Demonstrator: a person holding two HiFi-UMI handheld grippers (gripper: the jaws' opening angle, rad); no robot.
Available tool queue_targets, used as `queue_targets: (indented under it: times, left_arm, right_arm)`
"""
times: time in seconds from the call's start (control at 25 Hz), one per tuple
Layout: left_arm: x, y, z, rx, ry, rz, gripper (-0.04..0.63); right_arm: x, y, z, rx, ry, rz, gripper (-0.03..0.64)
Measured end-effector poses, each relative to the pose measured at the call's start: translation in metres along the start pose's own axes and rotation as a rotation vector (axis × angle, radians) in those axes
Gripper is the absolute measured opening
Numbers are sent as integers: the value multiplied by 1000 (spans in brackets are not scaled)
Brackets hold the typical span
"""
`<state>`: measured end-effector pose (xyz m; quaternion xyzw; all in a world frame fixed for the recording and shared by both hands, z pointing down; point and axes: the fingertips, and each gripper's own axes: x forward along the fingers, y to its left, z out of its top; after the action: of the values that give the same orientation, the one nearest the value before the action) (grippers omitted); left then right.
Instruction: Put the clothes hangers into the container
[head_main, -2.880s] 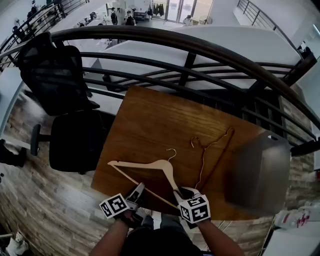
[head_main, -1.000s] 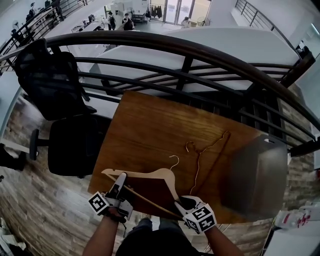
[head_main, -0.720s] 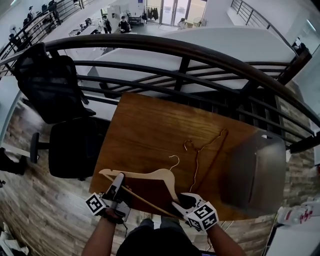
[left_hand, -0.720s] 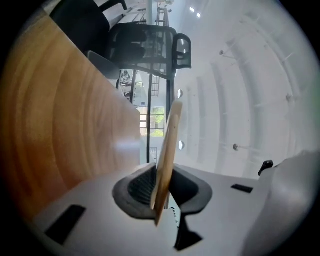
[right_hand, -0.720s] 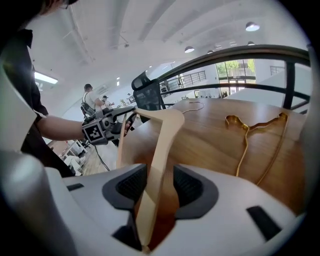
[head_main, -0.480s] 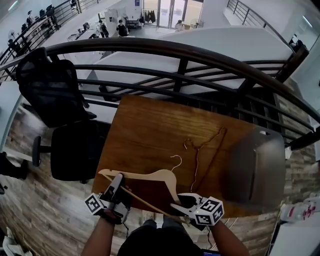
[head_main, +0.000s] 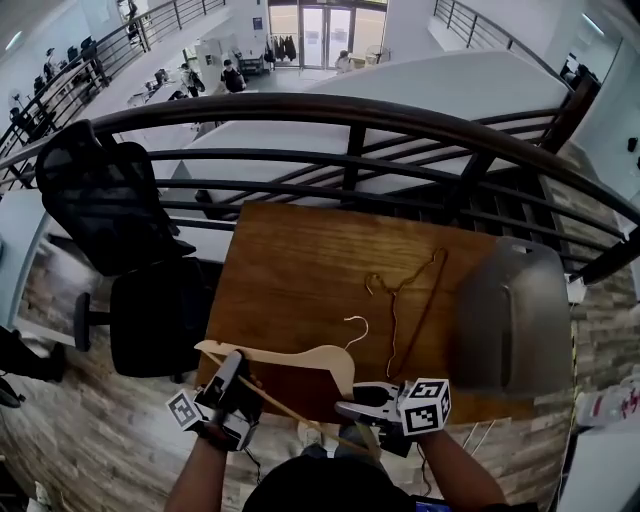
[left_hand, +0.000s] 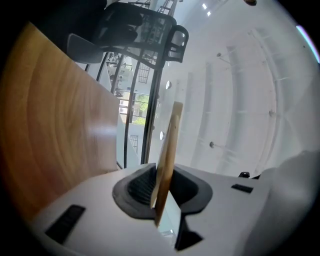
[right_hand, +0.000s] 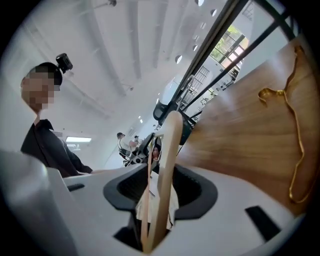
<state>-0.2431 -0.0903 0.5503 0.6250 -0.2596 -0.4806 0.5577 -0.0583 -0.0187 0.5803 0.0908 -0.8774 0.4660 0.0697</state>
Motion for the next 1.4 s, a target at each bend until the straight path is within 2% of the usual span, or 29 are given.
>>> queue_targets:
  times: [0.16, 0.44, 0.68, 0.72, 0.84, 0.92, 1.04, 1.24, 1.28, 1.4]
  left_arm:
    - [-6, -7, -3, -10, 14, -33, 63]
    - [-11, -12, -6, -4, 37, -39, 63]
    - [-5, 0, -5, 73, 52, 43, 64]
    - [-4, 3, -5, 87, 51, 60, 77]
    - [-4, 11, -5, 124, 65, 105, 182]
    - [-7, 15, -7, 151, 89, 139, 227]
    - [-11, 19, -11, 211, 123, 195, 244]
    - [-10, 25, -21, 356, 193, 297, 244]
    - [-9, 26, -22, 396, 215, 317, 244]
    - [1, 20, -25, 582, 301, 339, 244]
  right_arm:
    - [2, 10, 0, 43, -50, 43, 90]
    - [5, 21, -5, 39, -62, 31, 63]
    - [3, 21, -3, 55, -150, -32, 47]
    - [3, 22, -4, 46, -157, -41, 44]
    - [2, 23, -5, 23, -172, -68, 44]
    - [-4, 23, -1, 24, -203, -83, 44]
    - [-19, 23, 13, 9, -260, -124, 44]
    - [-41, 23, 35, -50, -316, -205, 44]
    - [-44, 23, 38, -64, -322, -220, 44]
    - [-50, 26, 47, -114, -325, -275, 44]
